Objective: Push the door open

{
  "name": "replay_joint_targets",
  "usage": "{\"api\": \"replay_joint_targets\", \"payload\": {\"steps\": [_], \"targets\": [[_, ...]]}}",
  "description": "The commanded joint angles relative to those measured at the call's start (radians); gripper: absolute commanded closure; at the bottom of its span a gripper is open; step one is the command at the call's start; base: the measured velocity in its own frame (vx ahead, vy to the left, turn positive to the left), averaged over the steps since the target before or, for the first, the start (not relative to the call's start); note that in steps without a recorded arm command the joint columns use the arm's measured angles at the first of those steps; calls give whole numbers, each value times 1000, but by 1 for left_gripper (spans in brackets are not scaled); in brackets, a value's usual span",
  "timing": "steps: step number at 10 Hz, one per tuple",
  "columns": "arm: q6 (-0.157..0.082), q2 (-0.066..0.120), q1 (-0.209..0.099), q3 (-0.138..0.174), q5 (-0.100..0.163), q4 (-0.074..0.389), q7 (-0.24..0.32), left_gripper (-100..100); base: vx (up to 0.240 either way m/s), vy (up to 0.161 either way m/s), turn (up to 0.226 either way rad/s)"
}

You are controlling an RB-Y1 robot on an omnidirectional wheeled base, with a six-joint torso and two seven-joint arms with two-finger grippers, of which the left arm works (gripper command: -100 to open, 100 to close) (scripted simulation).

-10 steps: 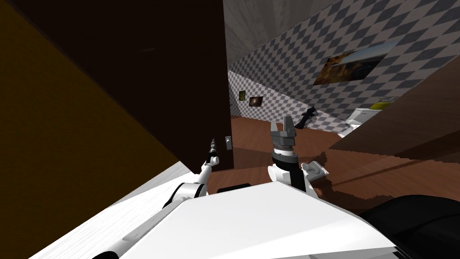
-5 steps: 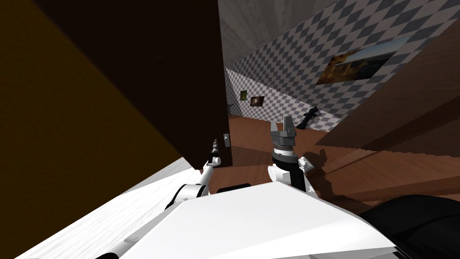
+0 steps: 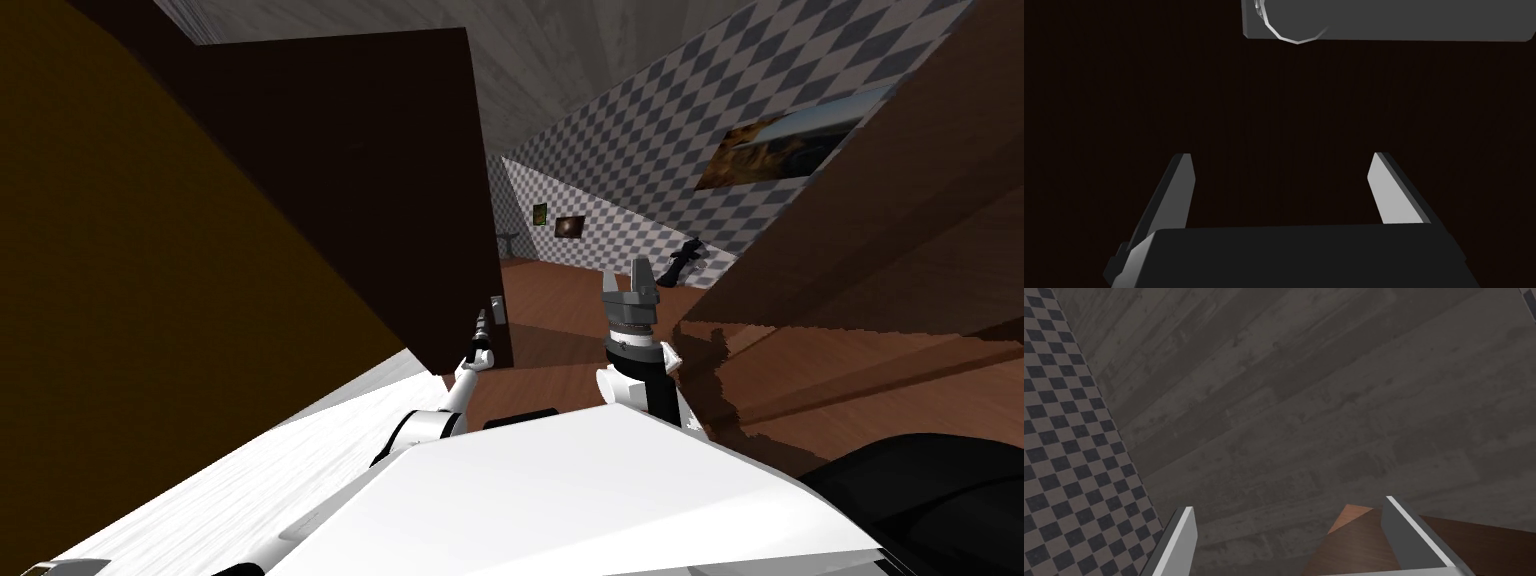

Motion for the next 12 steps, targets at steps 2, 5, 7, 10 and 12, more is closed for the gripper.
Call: {"api": "replay_joint_targets", "payload": {"steps": [2, 5, 7, 10, 12], "targets": [[2, -2, 2, 0, -3, -3, 3, -100, -42, -75, 17], [4, -6, 3, 0, -8, -4, 6, -100, -66, -60, 7], [4, -8, 3, 1, -10, -5, 7, -100, -57, -70, 8], [3, 38, 4, 3, -9, -5, 6, -100, 58, -19, -16], [-1, 61, 4, 6, -8, -3, 6, -100, 223, -6, -31]]}}
